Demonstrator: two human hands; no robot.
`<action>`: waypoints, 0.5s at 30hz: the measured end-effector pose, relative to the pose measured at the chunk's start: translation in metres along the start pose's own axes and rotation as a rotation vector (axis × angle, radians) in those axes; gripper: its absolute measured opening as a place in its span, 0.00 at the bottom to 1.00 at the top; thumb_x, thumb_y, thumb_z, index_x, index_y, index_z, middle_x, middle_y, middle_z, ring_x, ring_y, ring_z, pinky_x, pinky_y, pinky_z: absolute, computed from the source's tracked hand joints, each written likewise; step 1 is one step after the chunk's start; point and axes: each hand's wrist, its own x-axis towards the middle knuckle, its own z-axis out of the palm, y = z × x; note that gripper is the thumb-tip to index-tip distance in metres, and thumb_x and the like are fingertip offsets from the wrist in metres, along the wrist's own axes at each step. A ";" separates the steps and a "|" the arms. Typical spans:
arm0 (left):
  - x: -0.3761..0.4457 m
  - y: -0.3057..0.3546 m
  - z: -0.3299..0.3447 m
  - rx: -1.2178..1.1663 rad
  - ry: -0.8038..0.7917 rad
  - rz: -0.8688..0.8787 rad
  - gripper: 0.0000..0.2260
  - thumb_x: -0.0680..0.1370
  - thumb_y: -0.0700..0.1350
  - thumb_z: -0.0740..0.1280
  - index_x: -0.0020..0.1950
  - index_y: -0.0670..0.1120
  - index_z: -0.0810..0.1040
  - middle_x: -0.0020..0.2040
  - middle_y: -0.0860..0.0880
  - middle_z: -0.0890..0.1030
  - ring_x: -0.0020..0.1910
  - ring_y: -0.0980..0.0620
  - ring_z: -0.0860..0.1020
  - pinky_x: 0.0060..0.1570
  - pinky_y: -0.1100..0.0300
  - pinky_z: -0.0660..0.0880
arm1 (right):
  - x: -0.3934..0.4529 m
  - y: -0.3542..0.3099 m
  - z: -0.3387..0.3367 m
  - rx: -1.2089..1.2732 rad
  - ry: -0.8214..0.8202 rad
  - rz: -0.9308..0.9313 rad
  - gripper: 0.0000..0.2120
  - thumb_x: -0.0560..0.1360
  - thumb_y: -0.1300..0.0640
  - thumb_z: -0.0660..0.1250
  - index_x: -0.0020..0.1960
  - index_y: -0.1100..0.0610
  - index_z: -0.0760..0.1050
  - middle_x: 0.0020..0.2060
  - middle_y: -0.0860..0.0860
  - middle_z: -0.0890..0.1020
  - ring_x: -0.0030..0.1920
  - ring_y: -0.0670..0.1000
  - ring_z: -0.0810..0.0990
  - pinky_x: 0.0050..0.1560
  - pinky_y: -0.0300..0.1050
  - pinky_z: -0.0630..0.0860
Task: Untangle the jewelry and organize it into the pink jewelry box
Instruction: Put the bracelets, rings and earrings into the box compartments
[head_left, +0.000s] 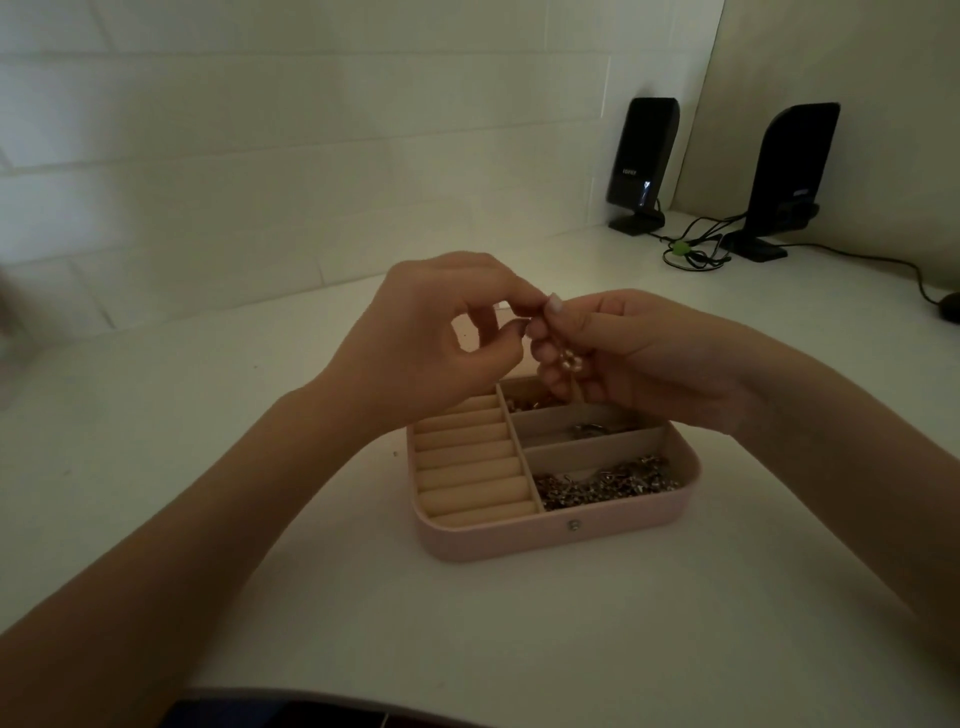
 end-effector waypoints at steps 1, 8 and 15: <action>0.000 0.000 -0.001 0.028 -0.018 0.029 0.09 0.70 0.34 0.69 0.48 0.42 0.82 0.42 0.53 0.80 0.35 0.54 0.77 0.35 0.79 0.66 | 0.000 0.000 0.000 0.012 -0.005 -0.001 0.10 0.71 0.51 0.63 0.38 0.56 0.79 0.32 0.48 0.78 0.32 0.44 0.76 0.38 0.35 0.76; 0.000 0.002 -0.009 0.122 -0.066 0.102 0.09 0.72 0.40 0.66 0.50 0.42 0.81 0.42 0.53 0.80 0.33 0.55 0.78 0.34 0.76 0.69 | -0.001 -0.002 -0.001 0.004 0.001 0.007 0.11 0.71 0.50 0.62 0.38 0.55 0.77 0.27 0.46 0.73 0.29 0.44 0.70 0.33 0.34 0.72; -0.001 0.003 -0.005 0.049 -0.032 0.056 0.03 0.72 0.37 0.70 0.45 0.41 0.81 0.39 0.50 0.82 0.33 0.56 0.77 0.33 0.76 0.68 | -0.003 -0.004 -0.001 -0.063 0.026 0.019 0.11 0.67 0.52 0.65 0.39 0.58 0.82 0.25 0.48 0.73 0.27 0.42 0.68 0.29 0.30 0.68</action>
